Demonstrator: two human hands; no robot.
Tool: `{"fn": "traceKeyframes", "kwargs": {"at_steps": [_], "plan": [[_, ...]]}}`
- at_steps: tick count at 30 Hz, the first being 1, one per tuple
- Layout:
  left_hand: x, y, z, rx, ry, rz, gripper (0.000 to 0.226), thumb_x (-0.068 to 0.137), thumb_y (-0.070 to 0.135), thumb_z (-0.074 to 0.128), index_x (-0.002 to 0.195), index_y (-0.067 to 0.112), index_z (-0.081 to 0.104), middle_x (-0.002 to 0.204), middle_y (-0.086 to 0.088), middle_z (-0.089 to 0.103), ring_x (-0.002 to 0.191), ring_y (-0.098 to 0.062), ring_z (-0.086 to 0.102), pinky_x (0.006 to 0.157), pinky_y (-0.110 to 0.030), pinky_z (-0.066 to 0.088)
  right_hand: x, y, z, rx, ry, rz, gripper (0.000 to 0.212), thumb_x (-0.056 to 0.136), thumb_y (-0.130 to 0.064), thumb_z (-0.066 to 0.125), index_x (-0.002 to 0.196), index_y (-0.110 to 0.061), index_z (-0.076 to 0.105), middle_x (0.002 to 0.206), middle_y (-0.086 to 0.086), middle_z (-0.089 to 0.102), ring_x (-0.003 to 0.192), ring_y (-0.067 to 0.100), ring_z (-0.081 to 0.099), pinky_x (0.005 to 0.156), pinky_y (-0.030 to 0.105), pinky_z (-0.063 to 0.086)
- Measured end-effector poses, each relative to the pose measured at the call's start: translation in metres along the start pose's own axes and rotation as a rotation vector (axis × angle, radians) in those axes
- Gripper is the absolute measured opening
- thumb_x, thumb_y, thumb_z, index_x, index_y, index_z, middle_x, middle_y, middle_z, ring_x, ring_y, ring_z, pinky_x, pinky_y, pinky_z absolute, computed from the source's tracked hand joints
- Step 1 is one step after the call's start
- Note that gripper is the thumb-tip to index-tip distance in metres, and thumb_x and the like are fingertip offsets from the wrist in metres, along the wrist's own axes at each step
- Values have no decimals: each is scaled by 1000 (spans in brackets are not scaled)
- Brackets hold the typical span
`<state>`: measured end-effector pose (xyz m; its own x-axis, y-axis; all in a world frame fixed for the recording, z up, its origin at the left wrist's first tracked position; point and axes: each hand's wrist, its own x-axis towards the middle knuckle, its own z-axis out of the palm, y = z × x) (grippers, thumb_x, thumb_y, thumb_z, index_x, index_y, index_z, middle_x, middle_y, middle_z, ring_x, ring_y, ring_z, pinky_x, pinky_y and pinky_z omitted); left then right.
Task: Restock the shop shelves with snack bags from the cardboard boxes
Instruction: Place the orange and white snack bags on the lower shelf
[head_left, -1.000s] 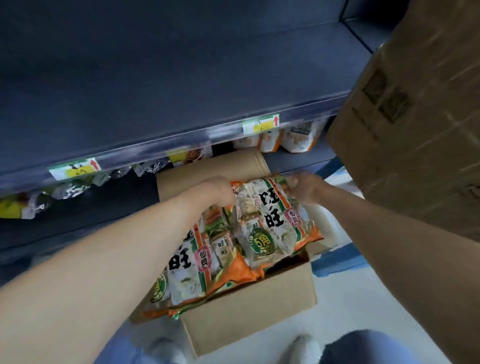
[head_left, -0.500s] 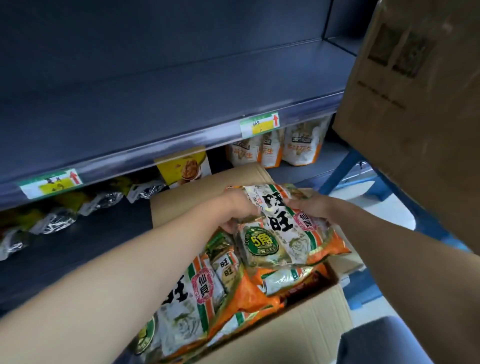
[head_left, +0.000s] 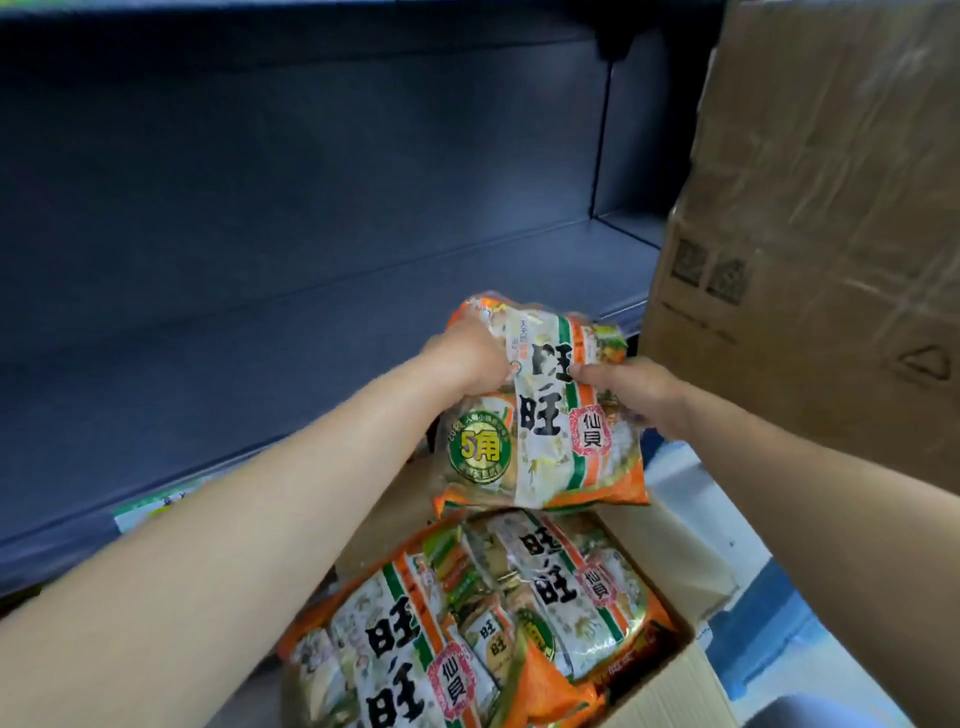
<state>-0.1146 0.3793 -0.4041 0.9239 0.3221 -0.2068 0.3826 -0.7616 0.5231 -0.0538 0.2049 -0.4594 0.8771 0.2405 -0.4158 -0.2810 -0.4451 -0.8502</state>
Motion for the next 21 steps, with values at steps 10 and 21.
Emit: {"fn": "traceKeyframes", "kwargs": {"at_steps": [10, 21], "plan": [[57, -42, -108, -328, 205, 147, 82, 90, 2, 47, 151, 36, 5, 145, -4, 41, 115, -24, 50, 78, -32, 45, 32, -141, 49, 0, 395, -340, 70, 57, -46, 74, 118, -20, 52, 120, 9, 59, 111, 31, 58, 97, 49, 48], [153, -76, -110, -440, 268, 12, 86, 89, -3, 51, 150, 39, 8, 151, -3, 32, 76, -12, 51, 81, -35, 53, 121, -179, 72, -117, 318, -269, 67, 76, -29, 60, 136, -40, 32, 139, 14, 29, 122, 37, 42, 108, 50, 37]]}}
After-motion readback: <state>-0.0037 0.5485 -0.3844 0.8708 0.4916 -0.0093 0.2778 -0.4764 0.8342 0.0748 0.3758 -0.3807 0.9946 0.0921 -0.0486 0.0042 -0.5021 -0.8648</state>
